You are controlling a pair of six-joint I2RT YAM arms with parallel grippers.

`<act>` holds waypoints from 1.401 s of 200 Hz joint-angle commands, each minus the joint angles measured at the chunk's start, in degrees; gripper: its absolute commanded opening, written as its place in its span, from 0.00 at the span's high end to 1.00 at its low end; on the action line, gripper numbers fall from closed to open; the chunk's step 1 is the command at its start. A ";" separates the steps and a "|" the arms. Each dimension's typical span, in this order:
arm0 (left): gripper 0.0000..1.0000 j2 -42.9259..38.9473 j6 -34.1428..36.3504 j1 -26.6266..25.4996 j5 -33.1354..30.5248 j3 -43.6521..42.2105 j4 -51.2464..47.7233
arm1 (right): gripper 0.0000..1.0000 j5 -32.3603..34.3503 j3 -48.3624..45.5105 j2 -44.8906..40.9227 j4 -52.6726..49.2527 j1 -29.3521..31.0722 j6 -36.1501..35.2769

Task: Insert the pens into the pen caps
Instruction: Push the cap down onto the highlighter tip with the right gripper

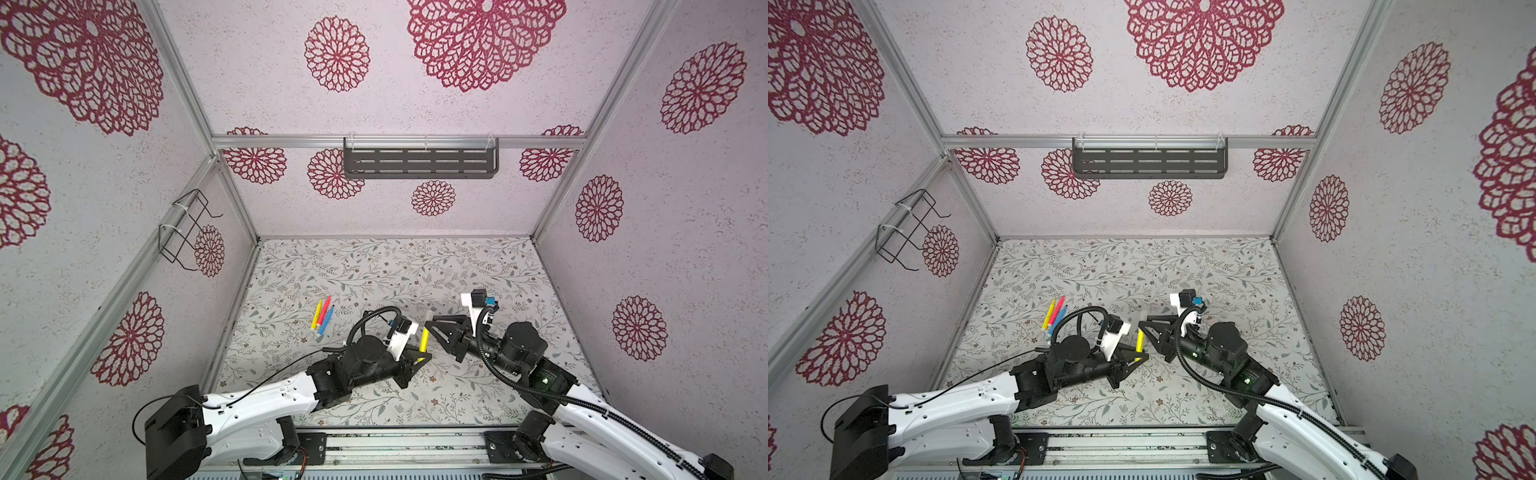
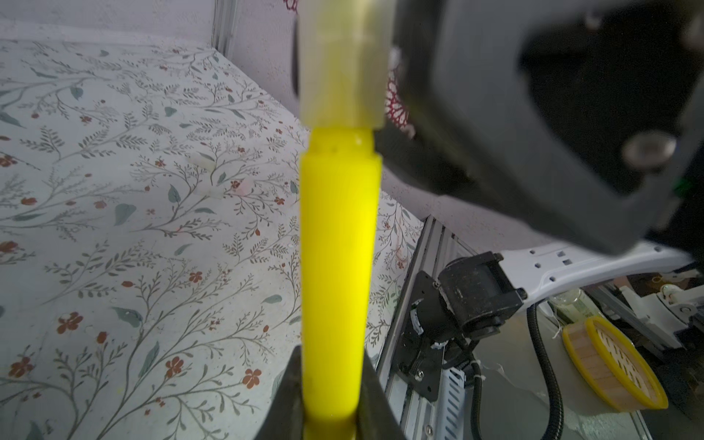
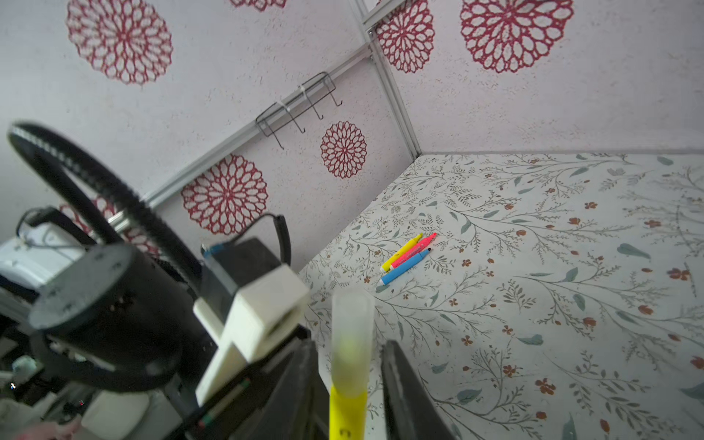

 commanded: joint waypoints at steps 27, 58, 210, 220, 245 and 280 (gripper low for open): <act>1.00 -3.84 1.15 0.28 -0.65 -0.48 4.01 | 0.38 -5.64 4.83 -3.22 -2.78 0.74 -1.67; 1.00 -4.72 1.45 0.30 -0.69 -0.74 3.66 | 0.36 -6.00 7.17 -4.91 -4.52 0.74 -2.07; 1.00 -8.24 0.93 0.28 7.27 -0.57 2.86 | 0.40 -1.22 25.40 7.57 -18.68 0.74 -10.68; 1.00 -8.24 0.86 0.28 7.46 -0.56 2.85 | 0.42 -1.37 25.07 7.44 -18.65 0.72 -10.65; 1.00 -8.15 1.16 0.28 7.55 -0.57 2.85 | 0.51 -1.89 24.71 7.30 -18.69 0.74 -10.77; 1.00 -7.97 1.46 0.27 7.88 -0.48 3.02 | 0.63 -4.12 24.31 6.95 -18.11 0.74 -10.69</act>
